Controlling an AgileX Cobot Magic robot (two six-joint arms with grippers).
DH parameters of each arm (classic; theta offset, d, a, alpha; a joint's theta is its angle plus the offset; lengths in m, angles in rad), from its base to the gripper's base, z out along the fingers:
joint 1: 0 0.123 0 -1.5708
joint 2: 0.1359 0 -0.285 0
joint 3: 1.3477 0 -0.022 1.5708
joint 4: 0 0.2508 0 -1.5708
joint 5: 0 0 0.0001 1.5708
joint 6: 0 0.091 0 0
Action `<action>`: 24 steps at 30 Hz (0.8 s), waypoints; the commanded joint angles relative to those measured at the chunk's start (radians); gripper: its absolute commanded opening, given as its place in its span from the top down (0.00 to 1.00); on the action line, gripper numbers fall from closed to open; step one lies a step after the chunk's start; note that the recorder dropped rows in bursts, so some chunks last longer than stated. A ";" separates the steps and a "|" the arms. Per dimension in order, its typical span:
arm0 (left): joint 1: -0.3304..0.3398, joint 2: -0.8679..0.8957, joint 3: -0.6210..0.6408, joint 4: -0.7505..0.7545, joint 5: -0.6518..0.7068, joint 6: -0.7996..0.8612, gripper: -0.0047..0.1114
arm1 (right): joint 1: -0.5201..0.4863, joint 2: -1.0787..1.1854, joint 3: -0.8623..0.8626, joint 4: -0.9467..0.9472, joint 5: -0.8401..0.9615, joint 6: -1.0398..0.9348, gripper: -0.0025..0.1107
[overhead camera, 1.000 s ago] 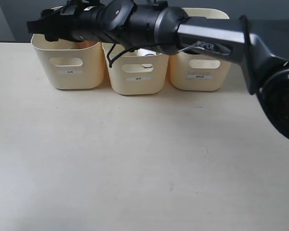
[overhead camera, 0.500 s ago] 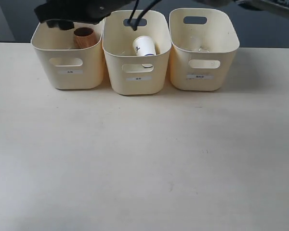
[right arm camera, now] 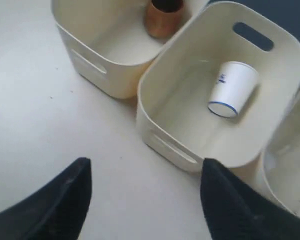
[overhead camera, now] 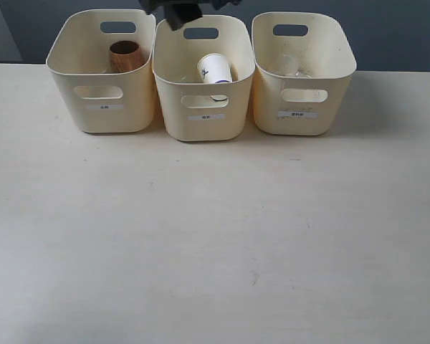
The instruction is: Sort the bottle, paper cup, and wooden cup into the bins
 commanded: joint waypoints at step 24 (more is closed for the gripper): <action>-0.003 -0.005 0.001 0.003 -0.001 -0.002 0.96 | -0.005 -1.129 0.832 -0.344 0.138 0.330 0.44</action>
